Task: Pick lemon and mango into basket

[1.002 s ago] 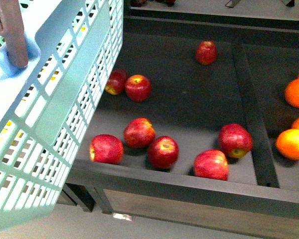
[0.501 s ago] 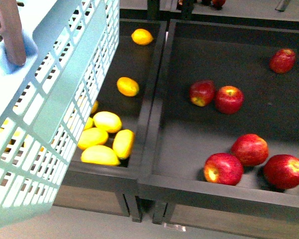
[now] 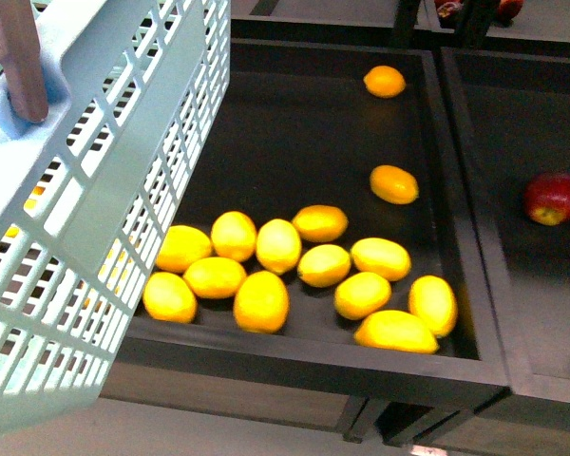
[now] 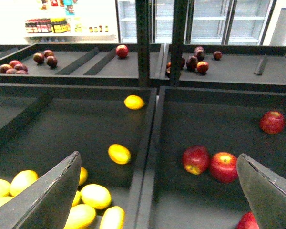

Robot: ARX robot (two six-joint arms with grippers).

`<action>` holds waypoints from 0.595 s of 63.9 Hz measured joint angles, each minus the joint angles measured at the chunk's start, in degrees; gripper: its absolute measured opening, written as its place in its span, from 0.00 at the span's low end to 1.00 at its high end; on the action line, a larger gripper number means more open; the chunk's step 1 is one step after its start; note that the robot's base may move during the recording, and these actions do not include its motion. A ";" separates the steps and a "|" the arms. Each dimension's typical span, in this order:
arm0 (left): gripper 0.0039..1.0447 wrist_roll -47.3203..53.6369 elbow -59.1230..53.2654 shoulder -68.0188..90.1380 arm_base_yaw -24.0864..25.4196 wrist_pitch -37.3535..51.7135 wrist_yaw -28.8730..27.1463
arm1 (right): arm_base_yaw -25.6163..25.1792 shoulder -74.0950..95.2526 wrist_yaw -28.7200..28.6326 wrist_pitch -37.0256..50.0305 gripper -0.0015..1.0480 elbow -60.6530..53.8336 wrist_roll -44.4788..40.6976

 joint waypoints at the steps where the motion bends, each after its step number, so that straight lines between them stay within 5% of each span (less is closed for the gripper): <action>1: 0.04 0.00 0.00 0.00 0.00 0.00 0.00 | 0.00 -0.02 0.09 0.00 0.92 0.00 0.00; 38: 0.04 0.00 0.04 -0.15 0.00 0.00 0.07 | 0.00 0.04 0.00 0.00 0.92 0.00 -0.02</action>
